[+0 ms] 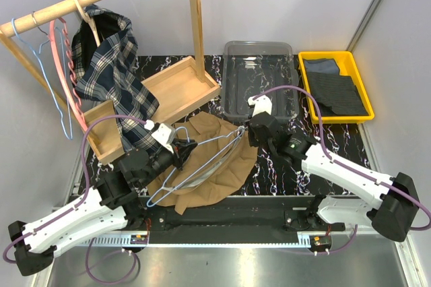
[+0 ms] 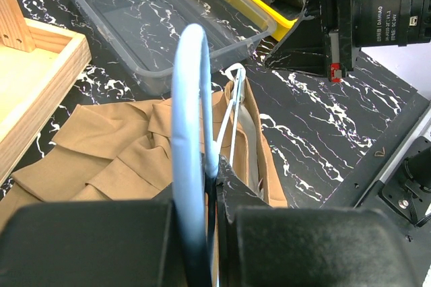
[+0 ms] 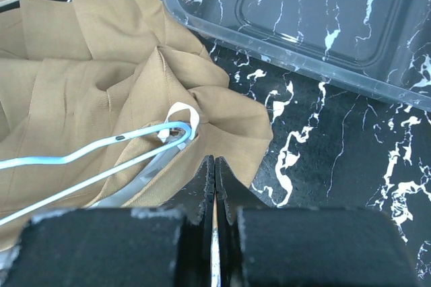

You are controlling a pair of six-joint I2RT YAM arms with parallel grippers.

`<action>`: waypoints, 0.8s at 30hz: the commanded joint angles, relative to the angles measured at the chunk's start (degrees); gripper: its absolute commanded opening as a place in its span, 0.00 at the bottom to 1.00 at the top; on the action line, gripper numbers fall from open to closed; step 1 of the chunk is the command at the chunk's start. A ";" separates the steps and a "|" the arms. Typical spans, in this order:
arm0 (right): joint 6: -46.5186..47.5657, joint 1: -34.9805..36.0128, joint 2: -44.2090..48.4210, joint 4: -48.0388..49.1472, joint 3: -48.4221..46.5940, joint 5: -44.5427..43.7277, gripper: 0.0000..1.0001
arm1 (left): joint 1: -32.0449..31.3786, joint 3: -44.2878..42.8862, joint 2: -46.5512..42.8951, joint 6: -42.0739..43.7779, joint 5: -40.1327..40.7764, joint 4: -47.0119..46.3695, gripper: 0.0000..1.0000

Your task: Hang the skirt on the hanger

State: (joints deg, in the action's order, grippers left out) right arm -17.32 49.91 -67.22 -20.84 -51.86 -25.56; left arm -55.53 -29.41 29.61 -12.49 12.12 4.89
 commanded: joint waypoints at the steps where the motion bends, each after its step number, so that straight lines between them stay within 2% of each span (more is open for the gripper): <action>1: 0.80 -0.43 0.08 1.50 -0.61 1.39 0.02 | -0.11 -1.44 -0.43 0.36 1.42 -0.31 0.00; 3: 0.45 -0.34 -0.54 1.59 -0.88 1.57 0.09 | -0.11 -1.44 -0.78 0.45 0.80 -0.31 0.00; 5: 0.27 -0.51 -0.89 2.29 -0.79 0.78 0.23 | -0.11 -1.44 -1.13 0.45 0.54 0.04 0.00; 9: -0.78 -0.69 -0.37 6.07 0.44 0.95 0.37 | -0.11 -1.27 -1.30 0.27 0.10 0.39 0.00; 13: -1.57 -1.57 -0.02 8.01 1.05 2.44 0.40 | -0.11 -1.09 -1.30 0.10 -0.43 0.39 0.00; 24: -5.09 -6.05 -2.91 12.14 1.93 10.35 0.37 | -0.11 -0.74 -1.66 0.10 -1.31 0.30 0.00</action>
State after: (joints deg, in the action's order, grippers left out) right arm -20.03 45.60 -68.79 -12.67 -50.43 -19.29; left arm -55.53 -29.41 28.82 -12.51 11.49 6.39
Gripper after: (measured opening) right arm 0.384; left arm 0.047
